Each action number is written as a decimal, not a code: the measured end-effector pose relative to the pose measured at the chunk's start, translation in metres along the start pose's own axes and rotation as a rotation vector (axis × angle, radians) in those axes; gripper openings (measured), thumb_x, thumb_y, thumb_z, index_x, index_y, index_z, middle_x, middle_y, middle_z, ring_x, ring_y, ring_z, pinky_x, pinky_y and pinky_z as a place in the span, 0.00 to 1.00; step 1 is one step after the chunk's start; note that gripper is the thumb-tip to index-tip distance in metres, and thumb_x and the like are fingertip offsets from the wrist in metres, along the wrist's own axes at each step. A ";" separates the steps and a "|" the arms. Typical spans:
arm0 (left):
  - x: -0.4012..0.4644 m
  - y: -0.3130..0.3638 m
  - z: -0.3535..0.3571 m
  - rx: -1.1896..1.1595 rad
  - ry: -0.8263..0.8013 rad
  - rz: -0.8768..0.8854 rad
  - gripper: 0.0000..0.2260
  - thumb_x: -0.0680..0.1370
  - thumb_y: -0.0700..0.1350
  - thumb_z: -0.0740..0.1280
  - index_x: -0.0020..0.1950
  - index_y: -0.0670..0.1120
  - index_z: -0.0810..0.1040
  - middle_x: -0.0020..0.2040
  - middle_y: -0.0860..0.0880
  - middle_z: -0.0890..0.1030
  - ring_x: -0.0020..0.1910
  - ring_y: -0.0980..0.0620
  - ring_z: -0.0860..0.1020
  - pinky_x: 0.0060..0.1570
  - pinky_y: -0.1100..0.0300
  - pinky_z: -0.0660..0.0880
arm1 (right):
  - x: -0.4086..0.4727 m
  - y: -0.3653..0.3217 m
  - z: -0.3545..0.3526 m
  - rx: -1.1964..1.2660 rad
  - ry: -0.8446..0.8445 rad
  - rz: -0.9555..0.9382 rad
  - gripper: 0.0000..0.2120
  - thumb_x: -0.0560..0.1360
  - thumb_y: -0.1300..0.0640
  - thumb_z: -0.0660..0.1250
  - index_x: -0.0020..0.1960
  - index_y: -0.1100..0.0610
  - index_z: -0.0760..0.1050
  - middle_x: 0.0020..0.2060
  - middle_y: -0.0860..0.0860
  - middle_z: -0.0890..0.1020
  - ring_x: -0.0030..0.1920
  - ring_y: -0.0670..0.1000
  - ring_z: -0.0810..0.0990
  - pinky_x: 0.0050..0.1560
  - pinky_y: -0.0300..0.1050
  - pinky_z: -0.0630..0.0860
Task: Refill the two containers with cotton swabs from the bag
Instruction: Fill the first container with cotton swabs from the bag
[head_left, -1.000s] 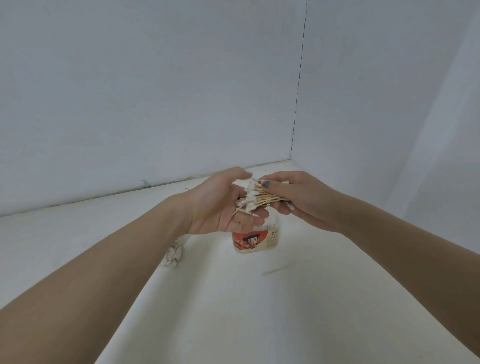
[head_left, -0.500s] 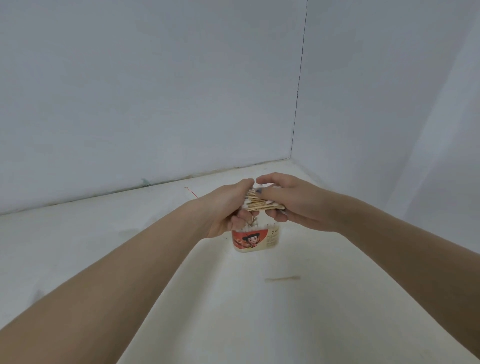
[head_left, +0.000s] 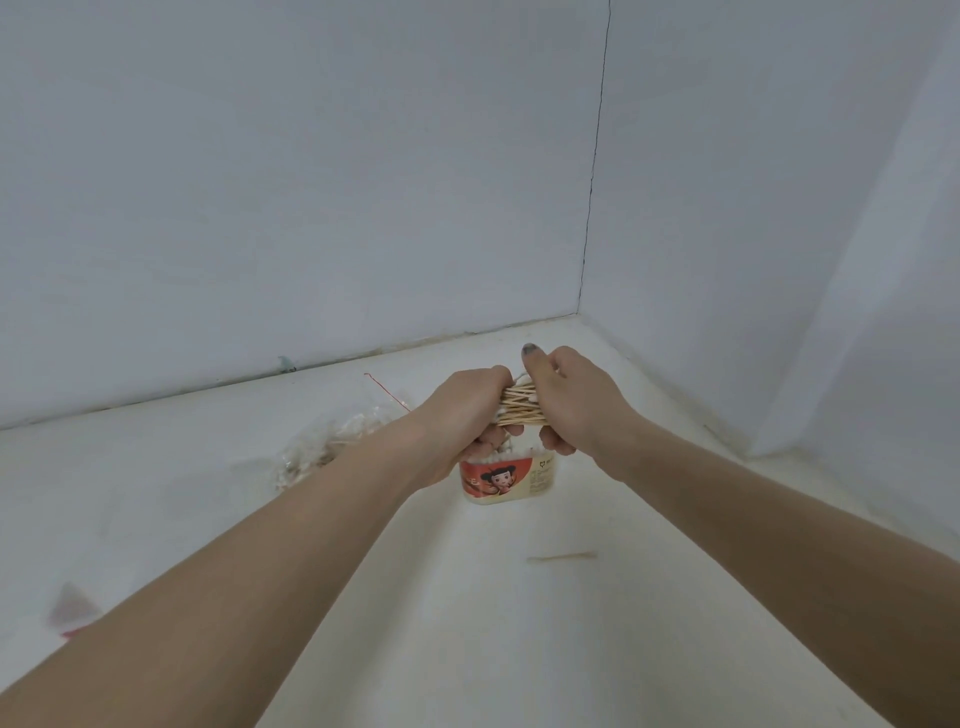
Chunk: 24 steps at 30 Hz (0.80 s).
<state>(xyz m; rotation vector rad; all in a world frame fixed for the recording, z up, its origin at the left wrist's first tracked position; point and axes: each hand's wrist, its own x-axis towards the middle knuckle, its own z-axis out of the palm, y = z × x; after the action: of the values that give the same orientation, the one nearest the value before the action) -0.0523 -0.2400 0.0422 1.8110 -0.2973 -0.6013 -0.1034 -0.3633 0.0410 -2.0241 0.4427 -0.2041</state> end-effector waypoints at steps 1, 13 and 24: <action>0.000 0.000 0.000 0.003 0.006 0.009 0.11 0.81 0.44 0.55 0.42 0.43 0.71 0.27 0.49 0.75 0.23 0.53 0.61 0.26 0.61 0.55 | 0.000 0.001 0.000 -0.015 -0.007 0.014 0.21 0.83 0.40 0.51 0.55 0.57 0.70 0.41 0.54 0.80 0.24 0.50 0.76 0.27 0.40 0.69; 0.006 -0.004 0.002 0.189 0.111 0.235 0.13 0.81 0.47 0.57 0.38 0.46 0.72 0.32 0.48 0.75 0.27 0.50 0.70 0.28 0.60 0.66 | 0.008 0.003 0.006 0.300 -0.064 0.099 0.16 0.83 0.46 0.55 0.48 0.58 0.70 0.36 0.56 0.78 0.27 0.49 0.72 0.26 0.40 0.67; 0.016 -0.011 -0.007 0.143 0.138 0.200 0.13 0.80 0.47 0.61 0.37 0.45 0.75 0.30 0.46 0.74 0.30 0.47 0.72 0.33 0.57 0.68 | -0.001 0.003 -0.004 0.723 -0.189 0.302 0.20 0.83 0.45 0.59 0.46 0.61 0.78 0.41 0.56 0.81 0.42 0.52 0.78 0.44 0.41 0.77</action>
<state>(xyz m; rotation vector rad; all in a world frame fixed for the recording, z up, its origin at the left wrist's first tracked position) -0.0362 -0.2383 0.0292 1.9211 -0.4301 -0.3202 -0.1062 -0.3680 0.0404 -1.2373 0.4650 0.0196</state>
